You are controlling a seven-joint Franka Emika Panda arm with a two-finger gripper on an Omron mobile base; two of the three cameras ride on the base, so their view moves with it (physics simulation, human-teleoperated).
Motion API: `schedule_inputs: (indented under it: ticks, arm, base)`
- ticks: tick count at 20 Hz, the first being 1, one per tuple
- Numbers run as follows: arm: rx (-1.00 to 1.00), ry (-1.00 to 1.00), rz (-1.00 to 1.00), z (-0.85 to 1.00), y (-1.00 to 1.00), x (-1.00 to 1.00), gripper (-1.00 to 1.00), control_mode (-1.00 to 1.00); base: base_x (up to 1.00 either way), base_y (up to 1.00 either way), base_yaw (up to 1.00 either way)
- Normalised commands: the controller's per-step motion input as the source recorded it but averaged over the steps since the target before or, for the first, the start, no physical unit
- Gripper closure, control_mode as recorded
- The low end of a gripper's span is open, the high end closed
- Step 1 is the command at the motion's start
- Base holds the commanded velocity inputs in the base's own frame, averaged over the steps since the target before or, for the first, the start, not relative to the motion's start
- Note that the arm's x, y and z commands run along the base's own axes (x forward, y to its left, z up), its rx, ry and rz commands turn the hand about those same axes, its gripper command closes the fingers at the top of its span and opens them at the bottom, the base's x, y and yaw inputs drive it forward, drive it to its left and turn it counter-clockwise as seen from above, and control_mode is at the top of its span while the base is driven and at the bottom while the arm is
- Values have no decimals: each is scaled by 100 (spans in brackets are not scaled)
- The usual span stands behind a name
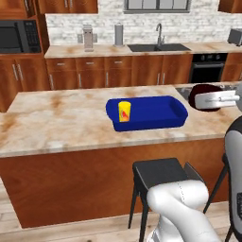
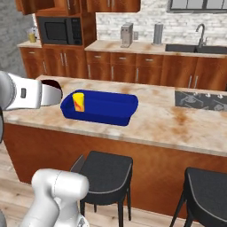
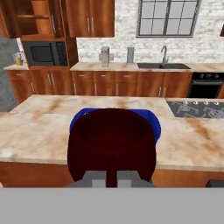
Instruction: There is a tray on the dining counter. Grab the cup, mug, and pitcher and place them on the tray. The pitcher may be placed next to the tray if it cannot fit the tray.
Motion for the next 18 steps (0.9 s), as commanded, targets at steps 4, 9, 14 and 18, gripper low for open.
schedule_inputs:
  ticks: [4, 9, 14, 18]
  arm:
    - [0, 0, 0, 0, 0, 0, 100, 100]
    - [0, 0, 0, 0, 0, 0, 100, -100]
    - [0, 0, 5, -1, -6, 12, 100, -100]
    - [0, 10, 25, -14, -9, 59, 100, -100]
  base:
    - [52, -9, 0]
    - [0, 0, 0]
    - [0, 0, 0]
    - [0, 0, 0]
